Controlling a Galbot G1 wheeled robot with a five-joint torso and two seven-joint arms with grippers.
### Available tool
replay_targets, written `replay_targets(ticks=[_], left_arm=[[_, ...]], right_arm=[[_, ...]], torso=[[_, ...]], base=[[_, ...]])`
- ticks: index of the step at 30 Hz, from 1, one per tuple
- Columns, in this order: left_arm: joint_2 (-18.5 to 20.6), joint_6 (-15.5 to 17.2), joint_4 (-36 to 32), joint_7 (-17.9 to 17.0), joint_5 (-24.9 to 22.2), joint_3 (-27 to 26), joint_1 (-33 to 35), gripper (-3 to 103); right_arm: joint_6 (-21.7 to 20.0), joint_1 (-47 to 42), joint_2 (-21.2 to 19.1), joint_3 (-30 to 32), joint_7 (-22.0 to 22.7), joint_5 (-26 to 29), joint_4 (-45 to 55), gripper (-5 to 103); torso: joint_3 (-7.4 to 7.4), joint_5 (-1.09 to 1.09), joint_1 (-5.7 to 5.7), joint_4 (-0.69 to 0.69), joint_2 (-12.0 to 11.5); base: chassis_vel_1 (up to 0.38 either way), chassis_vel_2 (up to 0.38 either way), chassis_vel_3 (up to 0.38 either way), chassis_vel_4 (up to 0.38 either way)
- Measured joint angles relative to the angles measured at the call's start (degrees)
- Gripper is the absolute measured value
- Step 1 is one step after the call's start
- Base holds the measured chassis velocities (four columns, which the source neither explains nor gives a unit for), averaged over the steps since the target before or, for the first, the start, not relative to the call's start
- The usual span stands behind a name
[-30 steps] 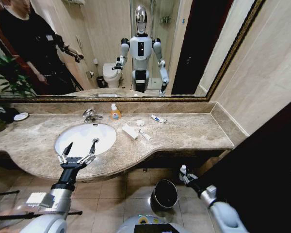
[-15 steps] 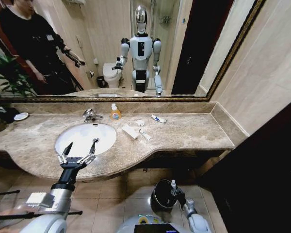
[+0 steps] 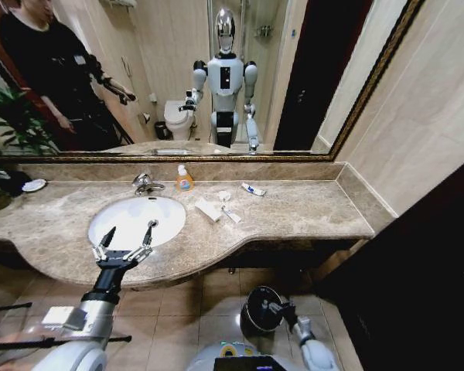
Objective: Pick up the trash from the sink and place it in the trash bin.
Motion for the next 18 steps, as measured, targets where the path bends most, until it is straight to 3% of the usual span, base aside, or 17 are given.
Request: replay_targets(ticks=[1,2,3,4,5,6,8,10,12,15,17,18], left_arm=[[0.0,0.0,0.0,0.0,0.0,0.0,0.0,100],[0.0,0.0,0.0,0.01,0.0,0.01,0.0,100],[0.0,0.0,0.0,0.0,0.0,0.01,0.0,100],[0.0,0.0,0.0,0.0,0.0,0.01,0.0,100],[-0.01,0.0,0.0,-0.01,0.0,0.0,0.0,100],[-0.01,0.0,0.0,-0.01,0.0,0.0,0.0,100],[0.0,0.0,0.0,0.0,0.0,0.01,0.0,100],[0.0,0.0,-0.01,0.01,0.0,0.01,0.0,100],[0.0,0.0,0.0,0.0,0.0,0.01,0.0,100],[0.01,0.0,0.0,-0.01,0.0,0.0,0.0,100],[0.0,0.0,0.0,0.0,0.01,0.01,0.0,100],[0.0,0.0,0.0,0.0,0.01,0.01,0.0,100]], right_arm=[[0.0,0.0,0.0,0.0,0.0,0.0,0.0,96],[-0.2,-1.39,-0.95,1.23,-1.14,2.77,3.25,99],[-1.84,-5.01,-2.68,3.41,-1.58,9.0,11.45,99],[-1.84,-5.01,-2.68,3.41,-1.58,9.0,11.45,99],[-4.19,-8.16,-3.67,5.18,-1.35,13.08,18.94,100],[-4.19,-8.16,-3.67,5.18,-1.35,13.08,18.94,100],[-8.61,-11.31,-4.49,7.13,-0.78,16.94,32.17,100],[-10.47,-11.44,-4.89,6.81,-0.2,17.35,36.96,100],[-16.51,-8.58,-6.69,2.83,3.78,15.95,44.44,100],[-19.75,-5.55,-8.12,-0.58,6.66,14.44,46.2,100],[-26.07,5.54,-13.32,-11.64,13.78,11.68,45.13,100],[-26.07,5.54,-13.32,-11.64,13.78,11.68,45.13,100]], torso=[[0.0,0.0,0.0,0.0,0.0],[0.0,-0.05,0.0,-0.01,0.0],[0.0,-0.02,0.0,-0.01,0.0],[0.0,-0.02,0.0,-0.01,0.0],[0.0,-0.02,0.0,-0.01,0.0],[0.0,-0.02,0.0,-0.01,0.0],[0.0,-0.07,-0.01,-0.02,0.01],[0.0,-0.02,-0.01,-0.02,0.01],[0.0,-0.04,-0.01,-0.03,0.01],[0.0,-0.04,-0.01,-0.02,0.01],[0.0,-0.02,0.0,0.02,0.0],[0.0,-0.02,0.0,0.02,0.0]], base=[[0.0,0.0,0.0,0.0],[0.0,0.0,0.0,0.0],[0.0,0.0,0.0,0.0],[0.0,0.0,0.0,0.0],[0.0,0.0,0.0,0.0],[0.0,0.0,0.0,0.0],[0.0,0.0,0.0,0.0],[0.0,0.0,0.0,0.0],[0.0,0.0,0.0,0.0],[0.0,0.0,0.0,0.0],[0.0,0.0,0.0,0.0],[0.0,0.0,0.0,0.0]])
